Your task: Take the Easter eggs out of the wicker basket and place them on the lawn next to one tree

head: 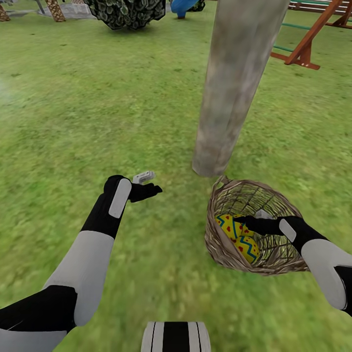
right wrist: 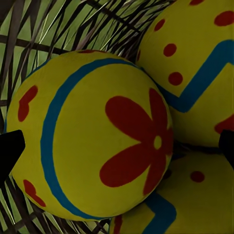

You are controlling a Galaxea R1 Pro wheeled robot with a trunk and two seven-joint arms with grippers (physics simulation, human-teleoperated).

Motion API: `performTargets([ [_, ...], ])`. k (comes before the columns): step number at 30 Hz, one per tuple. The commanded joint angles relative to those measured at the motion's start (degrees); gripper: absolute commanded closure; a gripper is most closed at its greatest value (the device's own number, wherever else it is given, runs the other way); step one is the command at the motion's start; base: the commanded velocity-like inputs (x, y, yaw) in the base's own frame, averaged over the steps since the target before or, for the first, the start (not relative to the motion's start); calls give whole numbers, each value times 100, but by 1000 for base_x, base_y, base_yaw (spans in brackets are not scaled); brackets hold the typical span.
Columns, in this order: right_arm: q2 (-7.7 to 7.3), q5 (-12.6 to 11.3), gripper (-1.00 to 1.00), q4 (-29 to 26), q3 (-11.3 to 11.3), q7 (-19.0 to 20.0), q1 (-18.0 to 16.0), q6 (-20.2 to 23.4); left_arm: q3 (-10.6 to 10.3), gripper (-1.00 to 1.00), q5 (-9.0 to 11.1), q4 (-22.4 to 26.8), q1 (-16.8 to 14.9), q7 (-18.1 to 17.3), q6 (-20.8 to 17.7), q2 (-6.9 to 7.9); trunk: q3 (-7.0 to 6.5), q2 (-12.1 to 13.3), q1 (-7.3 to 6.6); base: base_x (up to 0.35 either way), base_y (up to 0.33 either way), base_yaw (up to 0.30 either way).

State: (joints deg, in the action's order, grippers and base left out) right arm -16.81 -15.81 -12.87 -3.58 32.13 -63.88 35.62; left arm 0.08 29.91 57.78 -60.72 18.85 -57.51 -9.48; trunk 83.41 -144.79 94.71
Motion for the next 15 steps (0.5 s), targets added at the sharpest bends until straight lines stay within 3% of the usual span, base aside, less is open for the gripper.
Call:
performTargets([
  [1, 0, 7, -100, -5, -37, 10, -2, 41, 1, -100, 62, 5, -2, 57, -14, -1, 9, -2, -1, 0, 0, 0],
  [15, -3, 7, -100, -5, -37, 13, -2, 47, 1, -100, 67, 5, -3, 57, -14, -1, 115, -2, -1, 0, 0, 23],
])
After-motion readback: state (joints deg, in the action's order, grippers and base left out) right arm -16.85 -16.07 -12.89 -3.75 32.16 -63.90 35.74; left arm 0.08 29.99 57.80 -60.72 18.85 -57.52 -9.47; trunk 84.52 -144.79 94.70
